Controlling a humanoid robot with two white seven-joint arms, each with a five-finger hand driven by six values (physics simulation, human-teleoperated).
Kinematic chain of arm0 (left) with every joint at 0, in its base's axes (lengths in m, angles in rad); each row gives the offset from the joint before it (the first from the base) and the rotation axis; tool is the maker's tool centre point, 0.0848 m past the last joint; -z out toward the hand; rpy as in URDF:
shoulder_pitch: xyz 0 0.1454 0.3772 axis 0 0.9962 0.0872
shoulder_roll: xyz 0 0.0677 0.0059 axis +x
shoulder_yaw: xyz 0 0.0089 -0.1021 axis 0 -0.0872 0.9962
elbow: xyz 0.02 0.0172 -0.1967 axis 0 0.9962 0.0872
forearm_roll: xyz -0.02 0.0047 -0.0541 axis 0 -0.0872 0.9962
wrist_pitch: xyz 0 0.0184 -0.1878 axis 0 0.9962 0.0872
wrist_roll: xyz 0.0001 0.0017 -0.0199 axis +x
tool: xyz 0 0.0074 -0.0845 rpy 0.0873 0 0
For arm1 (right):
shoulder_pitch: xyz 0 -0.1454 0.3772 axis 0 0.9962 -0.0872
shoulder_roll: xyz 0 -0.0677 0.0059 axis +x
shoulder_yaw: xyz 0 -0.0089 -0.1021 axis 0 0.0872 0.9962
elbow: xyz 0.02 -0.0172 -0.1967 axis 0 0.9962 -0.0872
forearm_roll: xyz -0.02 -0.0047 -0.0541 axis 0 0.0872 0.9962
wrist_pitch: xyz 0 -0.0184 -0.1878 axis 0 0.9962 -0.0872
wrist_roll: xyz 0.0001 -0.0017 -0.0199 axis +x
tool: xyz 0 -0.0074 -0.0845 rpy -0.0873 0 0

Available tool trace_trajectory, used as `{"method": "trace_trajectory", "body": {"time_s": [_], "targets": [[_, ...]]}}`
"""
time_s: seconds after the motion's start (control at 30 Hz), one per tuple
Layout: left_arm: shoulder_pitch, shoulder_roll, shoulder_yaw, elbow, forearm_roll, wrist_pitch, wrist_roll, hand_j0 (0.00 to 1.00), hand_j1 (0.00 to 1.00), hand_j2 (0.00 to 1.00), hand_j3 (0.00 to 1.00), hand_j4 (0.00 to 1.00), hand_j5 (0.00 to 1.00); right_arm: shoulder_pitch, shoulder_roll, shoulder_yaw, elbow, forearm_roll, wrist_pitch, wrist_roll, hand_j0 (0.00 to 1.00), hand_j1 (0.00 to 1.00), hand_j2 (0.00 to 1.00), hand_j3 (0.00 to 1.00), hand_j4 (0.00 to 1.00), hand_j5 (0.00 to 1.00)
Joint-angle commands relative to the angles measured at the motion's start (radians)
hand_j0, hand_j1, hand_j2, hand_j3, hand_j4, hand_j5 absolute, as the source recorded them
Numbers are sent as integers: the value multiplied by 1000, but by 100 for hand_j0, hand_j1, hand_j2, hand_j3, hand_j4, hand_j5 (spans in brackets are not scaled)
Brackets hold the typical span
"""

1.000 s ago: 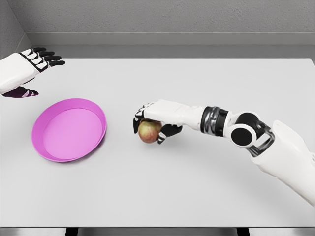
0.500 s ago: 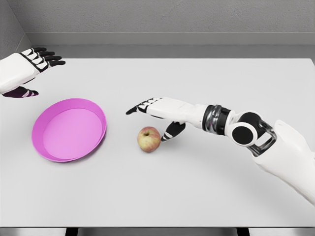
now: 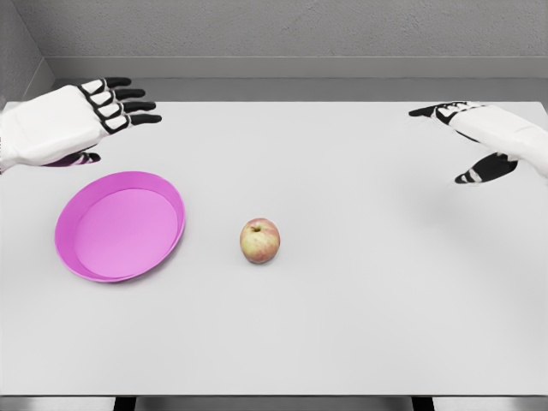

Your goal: Put the apple on the plate with both arms

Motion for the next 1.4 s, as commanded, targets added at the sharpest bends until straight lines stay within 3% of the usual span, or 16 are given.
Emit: {"method": "trace_trajectory", "body": {"time_s": [0.0, 0.07, 0.13, 0.23, 0.3, 0.5, 0.67, 0.8, 1.37], "targets": [[0, -7, -15, -70, -17, 0, -38, 100, 100, 100, 100, 100, 100, 0, -10, -37, 5, -4, -1, 0, 100, 100, 100, 100, 100, 100], [-63, -36, -87, -75, -17, 0, -73, 100, 100, 100, 100, 100, 100, 12, -5, -38, 3, -4, -23, -2, 100, 100, 100, 100, 100, 100], [-169, -87, -232, -73, -16, 0, -117, 100, 100, 100, 100, 100, 100, 21, -5, -46, 5, -9, -77, 1, 100, 100, 100, 100, 100, 100], [-275, -146, -369, -72, -9, 0, -122, 100, 100, 100, 100, 100, 100, 29, 41, -60, 97, -8, -67, 1, 100, 100, 100, 100, 100, 100], [-336, -189, -450, -70, -9, 0, -154, 100, 100, 100, 100, 100, 100, 26, 36, -60, 107, -8, -66, 1, 100, 100, 100, 100, 100, 100], [-445, -284, -637, -64, -6, 0, -202, 100, 100, 100, 100, 100, 100, 31, 1, -51, 120, -8, -67, 1, 100, 100, 100, 100, 100, 100], [-466, -289, -682, -38, -3, 0, -231, 100, 100, 100, 100, 100, 100, 28, -2, -54, 112, 0, -67, 1, 100, 100, 100, 100, 100, 100], [-469, -297, -697, -27, -12, 0, -266, 100, 100, 100, 100, 100, 100, 35, -59, -52, 78, -1, -67, 1, 100, 100, 100, 100, 100, 100], [-476, -418, -720, 63, -135, 0, -329, 100, 100, 100, 100, 100, 100, 43, -59, -54, 40, -1, -67, 1, 100, 100, 100, 100, 100, 100]]}}
